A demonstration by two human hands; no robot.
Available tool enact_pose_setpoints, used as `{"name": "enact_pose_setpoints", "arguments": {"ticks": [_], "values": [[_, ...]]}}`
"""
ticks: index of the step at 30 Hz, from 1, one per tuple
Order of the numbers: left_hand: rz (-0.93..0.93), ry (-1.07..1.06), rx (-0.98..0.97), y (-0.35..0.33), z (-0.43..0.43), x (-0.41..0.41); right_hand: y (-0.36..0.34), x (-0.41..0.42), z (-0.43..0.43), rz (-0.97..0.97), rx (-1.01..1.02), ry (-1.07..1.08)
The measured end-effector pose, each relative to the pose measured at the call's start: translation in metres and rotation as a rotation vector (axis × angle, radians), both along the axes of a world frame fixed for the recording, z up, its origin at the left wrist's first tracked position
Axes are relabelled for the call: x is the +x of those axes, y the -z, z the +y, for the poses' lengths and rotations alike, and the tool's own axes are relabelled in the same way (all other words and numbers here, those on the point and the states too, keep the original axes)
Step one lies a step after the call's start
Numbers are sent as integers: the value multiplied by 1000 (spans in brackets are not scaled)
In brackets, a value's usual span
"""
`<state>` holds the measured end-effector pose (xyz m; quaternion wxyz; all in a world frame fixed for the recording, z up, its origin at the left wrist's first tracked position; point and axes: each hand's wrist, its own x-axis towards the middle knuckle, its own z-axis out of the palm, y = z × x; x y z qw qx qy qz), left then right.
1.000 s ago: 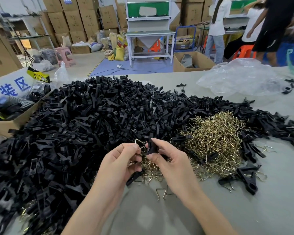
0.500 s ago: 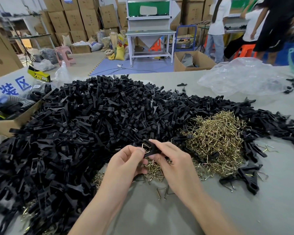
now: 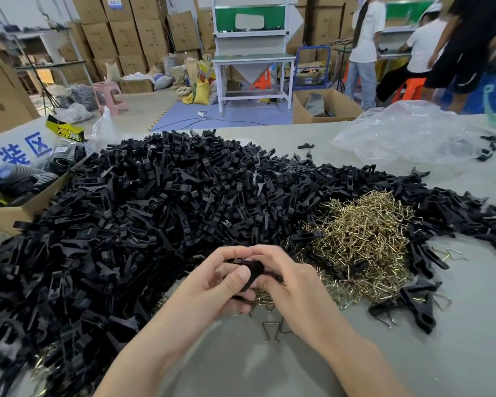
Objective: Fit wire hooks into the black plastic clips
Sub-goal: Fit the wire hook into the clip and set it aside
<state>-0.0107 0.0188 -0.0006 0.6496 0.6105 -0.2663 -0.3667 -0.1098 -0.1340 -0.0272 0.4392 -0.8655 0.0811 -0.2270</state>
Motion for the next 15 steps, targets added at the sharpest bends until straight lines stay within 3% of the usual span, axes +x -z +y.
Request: {"name": "enact_pose_setpoints", "arguments": {"ticks": [5,15], "values": [[-39,53,-5,0,0,-3,1,-1,-7,38,94,-34],[132,18,-60,-2,-6,-8,-5,-2,-4,47,116,-14]]}}
